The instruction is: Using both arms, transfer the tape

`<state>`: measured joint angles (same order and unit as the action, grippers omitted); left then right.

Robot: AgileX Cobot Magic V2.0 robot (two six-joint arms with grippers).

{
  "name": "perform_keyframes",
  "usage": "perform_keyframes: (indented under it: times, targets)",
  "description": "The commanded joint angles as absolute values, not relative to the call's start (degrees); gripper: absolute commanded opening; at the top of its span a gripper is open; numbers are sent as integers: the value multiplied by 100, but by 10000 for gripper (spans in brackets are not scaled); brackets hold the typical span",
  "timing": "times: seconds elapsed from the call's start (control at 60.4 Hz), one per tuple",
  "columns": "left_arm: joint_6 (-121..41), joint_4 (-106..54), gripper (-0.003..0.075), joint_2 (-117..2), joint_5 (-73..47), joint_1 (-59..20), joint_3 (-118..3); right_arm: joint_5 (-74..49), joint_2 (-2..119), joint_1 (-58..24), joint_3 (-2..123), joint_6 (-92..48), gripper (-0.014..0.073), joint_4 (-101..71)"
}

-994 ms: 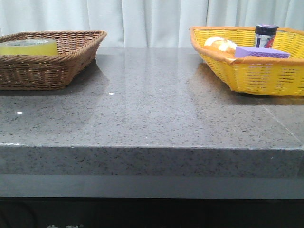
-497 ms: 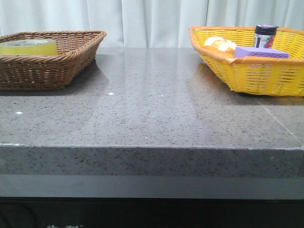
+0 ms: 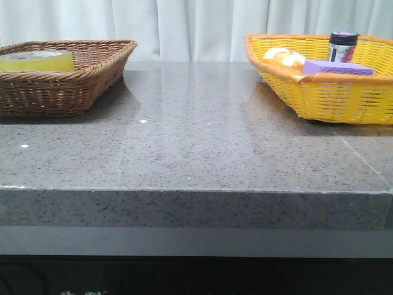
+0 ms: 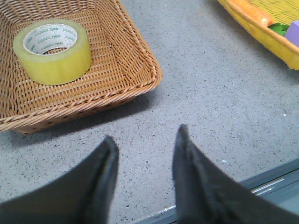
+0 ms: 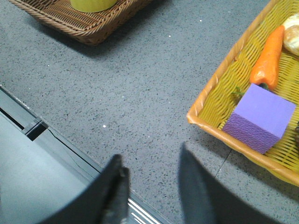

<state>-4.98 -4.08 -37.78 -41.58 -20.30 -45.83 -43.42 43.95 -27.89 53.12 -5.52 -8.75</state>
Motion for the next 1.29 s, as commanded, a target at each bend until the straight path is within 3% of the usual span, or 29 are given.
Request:
perform_keyframes:
  times: [0.0,0.099,0.149,0.828,0.977,1.275]
  targets:
    - [-443,-477,120,-3769,-3728,-2064,-4739,-4014,4380,-2766,5441,-615,72,-916]
    - [-443,-477,11,-3769,-3728,-2064,-4739,-4014,4380,-2766,5441,-615,-76,-916]
    - [-443,-477,-20,-3769,-3728,-2064,-4739,-4014,4380,-2766,5441,-615,-63,-916]
    - [-443,-499,-20,-3698,-3684,-2064,-4652,-3991,4380,-2766,5441,-615,-67,-916]
    - [-443,-546,-20,-3463,-3575,-1652,-4265,-3996,4380,-2766,5441,-615,-67,-916]
    - [-443,-546,-20,-1918,-1272,-728,-2250,-3996,4380,-2766,5441,-615,-67,-916]
